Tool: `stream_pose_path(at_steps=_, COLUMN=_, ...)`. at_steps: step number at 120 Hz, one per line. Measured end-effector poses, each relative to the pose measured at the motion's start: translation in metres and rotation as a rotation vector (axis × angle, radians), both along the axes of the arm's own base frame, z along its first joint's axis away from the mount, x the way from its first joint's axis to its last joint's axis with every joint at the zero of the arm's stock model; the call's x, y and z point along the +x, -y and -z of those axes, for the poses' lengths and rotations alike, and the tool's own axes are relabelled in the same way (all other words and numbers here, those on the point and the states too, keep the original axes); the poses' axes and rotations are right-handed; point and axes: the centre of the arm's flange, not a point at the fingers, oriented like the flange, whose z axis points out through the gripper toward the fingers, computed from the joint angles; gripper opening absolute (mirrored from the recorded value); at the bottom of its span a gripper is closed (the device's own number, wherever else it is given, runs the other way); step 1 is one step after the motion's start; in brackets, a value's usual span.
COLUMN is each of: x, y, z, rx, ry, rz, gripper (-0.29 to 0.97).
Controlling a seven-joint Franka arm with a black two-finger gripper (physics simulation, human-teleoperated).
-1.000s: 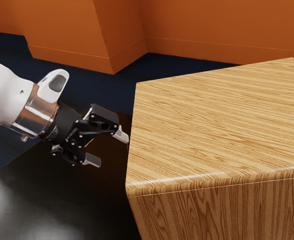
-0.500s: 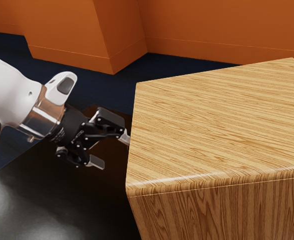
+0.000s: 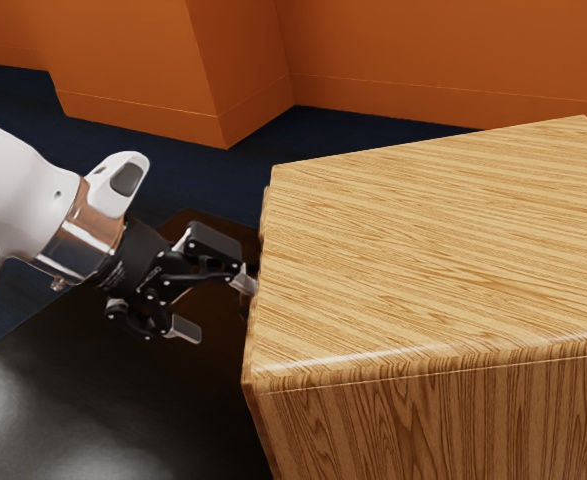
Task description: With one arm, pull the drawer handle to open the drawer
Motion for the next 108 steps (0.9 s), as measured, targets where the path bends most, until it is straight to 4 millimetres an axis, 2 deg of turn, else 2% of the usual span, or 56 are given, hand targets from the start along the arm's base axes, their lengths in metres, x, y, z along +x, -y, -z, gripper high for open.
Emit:
stream_pose_path(at_steps=58, x=-0.022, y=-0.022, z=0.001, rx=0.010, ry=-0.001, rz=-0.039, gripper=0.67)
stream_pose_path(at_steps=108, x=-0.045, y=-0.053, z=0.003, rx=0.004, ry=-0.006, rz=-0.084, gripper=0.67)
